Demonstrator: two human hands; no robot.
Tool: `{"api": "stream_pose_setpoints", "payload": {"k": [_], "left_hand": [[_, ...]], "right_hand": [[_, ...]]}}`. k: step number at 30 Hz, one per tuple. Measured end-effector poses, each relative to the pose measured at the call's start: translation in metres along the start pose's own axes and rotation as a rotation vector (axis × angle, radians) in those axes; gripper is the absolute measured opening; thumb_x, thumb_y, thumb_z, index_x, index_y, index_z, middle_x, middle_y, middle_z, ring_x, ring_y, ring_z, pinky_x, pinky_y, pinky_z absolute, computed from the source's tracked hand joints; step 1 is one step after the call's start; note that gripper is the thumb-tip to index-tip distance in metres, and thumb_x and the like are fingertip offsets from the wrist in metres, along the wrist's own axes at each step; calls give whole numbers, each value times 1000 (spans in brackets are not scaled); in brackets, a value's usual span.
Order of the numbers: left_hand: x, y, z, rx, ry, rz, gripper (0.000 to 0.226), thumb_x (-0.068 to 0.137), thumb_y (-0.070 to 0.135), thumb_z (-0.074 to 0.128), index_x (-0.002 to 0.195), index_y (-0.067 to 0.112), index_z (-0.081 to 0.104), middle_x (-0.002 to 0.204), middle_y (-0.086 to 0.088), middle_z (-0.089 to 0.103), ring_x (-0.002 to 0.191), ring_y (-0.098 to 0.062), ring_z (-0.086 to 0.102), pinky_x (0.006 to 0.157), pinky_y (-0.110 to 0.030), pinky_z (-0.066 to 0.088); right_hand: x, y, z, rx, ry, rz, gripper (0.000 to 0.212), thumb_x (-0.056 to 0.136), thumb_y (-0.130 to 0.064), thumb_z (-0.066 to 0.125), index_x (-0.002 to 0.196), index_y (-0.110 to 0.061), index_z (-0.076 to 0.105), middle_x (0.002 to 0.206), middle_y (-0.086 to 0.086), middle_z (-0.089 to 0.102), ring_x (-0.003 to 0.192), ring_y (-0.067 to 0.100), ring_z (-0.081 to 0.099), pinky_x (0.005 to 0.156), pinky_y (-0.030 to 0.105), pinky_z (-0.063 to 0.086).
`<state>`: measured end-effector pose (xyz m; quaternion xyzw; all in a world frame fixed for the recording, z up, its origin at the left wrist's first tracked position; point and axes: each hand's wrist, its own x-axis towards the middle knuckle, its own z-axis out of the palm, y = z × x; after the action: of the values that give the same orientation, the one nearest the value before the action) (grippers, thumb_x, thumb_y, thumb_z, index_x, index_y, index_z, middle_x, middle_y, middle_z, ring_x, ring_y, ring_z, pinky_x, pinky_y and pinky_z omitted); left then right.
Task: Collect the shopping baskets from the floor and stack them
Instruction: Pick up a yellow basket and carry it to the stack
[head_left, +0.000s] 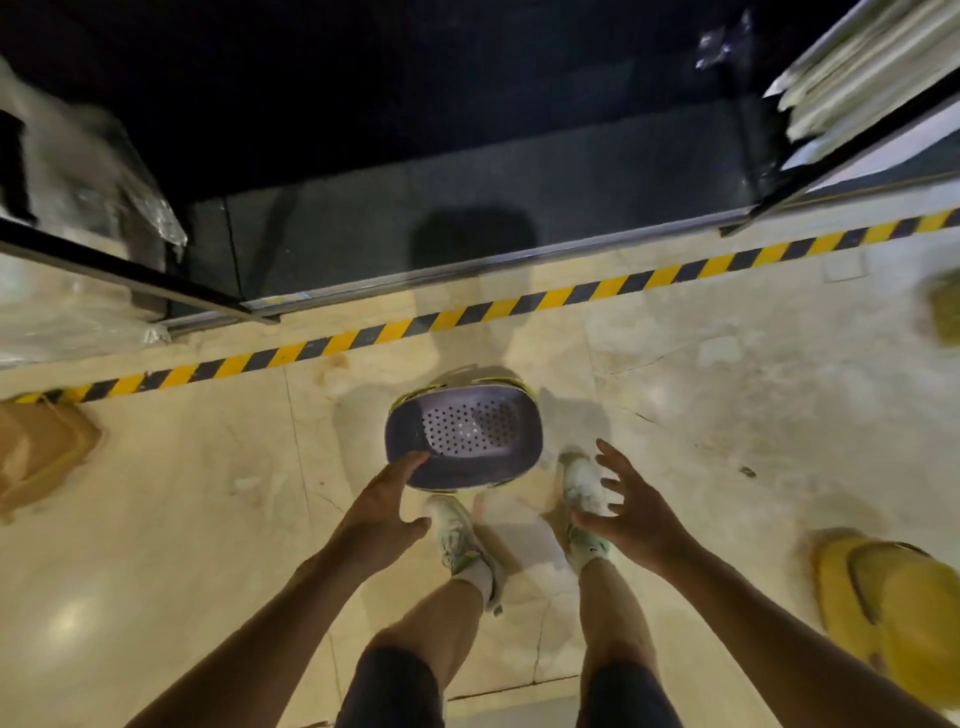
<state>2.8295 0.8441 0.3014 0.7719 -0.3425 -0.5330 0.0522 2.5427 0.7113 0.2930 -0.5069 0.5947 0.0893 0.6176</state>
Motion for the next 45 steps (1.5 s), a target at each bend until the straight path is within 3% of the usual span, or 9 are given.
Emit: {"api": "stream_pose_setpoints", "payload": {"k": [5, 8, 10, 15, 21, 30, 36, 40, 45], "left_hand": [[-78, 104, -53, 266, -38, 208, 82, 88, 25, 76, 156, 17, 30, 162, -3, 30, 148, -21, 30, 119, -34, 31], [-116, 162, -73, 352, -26, 352, 80, 84, 21, 80, 151, 7, 39, 157, -11, 35, 146, -27, 33, 120, -34, 29], [-135, 193, -79, 435, -2, 448, 78, 85, 25, 80, 149, 5, 41, 158, -11, 34, 148, -27, 31, 120, -35, 27], [-154, 263, -70, 616, 57, 626, 80, 84, 34, 80, 149, 6, 43, 159, -10, 33, 150, -28, 28, 123, -38, 22], [-152, 369, -22, 767, 4, 632, 84, 90, 57, 63, 158, 29, 24, 167, 8, 11, 155, -19, 6, 126, -38, 5], [-145, 560, 115, 1027, -128, 841, 82, 93, 66, 51, 159, 30, 19, 168, 7, 7, 155, -16, 0, 126, -38, 2], [-157, 661, 200, 1160, -266, 991, 80, 94, 61, 52, 160, 31, 17, 168, 9, 4, 155, -17, -1, 125, -38, 2], [-148, 707, 257, 1275, -369, 1094, 82, 94, 63, 51, 160, 31, 14, 168, 10, 3, 155, -16, -2, 125, -39, 4], [-129, 752, 327, 1412, -500, 1184, 87, 92, 66, 51, 161, 30, 11, 168, 11, 0, 155, -16, -4, 124, -38, 3]], "right_hand": [[-127, -38, -69, -55, 88, -234, 92, 77, -4, 82, 135, -61, 39, 132, -46, 46, 116, -23, 46, 90, -1, 39], [-187, -48, -104, -122, 158, -168, 85, 83, -17, 79, 151, -38, 32, 153, -14, 38, 134, 7, 43, 107, 22, 39], [-215, -43, -127, -187, 221, -140, 83, 86, -25, 76, 154, -28, 28, 156, -4, 33, 139, 18, 39, 108, 27, 35], [-263, -16, -179, -243, 274, -146, 78, 91, -38, 68, 155, -27, 26, 159, -5, 30, 143, 16, 34, 104, 18, 25], [-298, 39, -264, -218, 367, -89, 77, 92, -44, 66, 155, -22, 28, 158, 2, 32, 141, 21, 38, 113, 35, 35], [-361, 142, -390, -13, 616, 21, 76, 93, -49, 62, 155, -19, 29, 159, 5, 32, 143, 24, 35, 115, 36, 30], [-402, 208, -409, 134, 745, 178, 74, 92, -56, 58, 154, -25, 31, 154, 0, 40, 138, 19, 40, 102, 24, 30], [-420, 239, -404, 325, 764, 265, 76, 93, -51, 60, 155, -19, 28, 159, 5, 32, 143, 25, 34, 111, 34, 32], [-440, 268, -395, 494, 820, 398, 79, 92, -50, 63, 155, -21, 26, 159, 4, 30, 143, 23, 34, 112, 33, 33]]}}
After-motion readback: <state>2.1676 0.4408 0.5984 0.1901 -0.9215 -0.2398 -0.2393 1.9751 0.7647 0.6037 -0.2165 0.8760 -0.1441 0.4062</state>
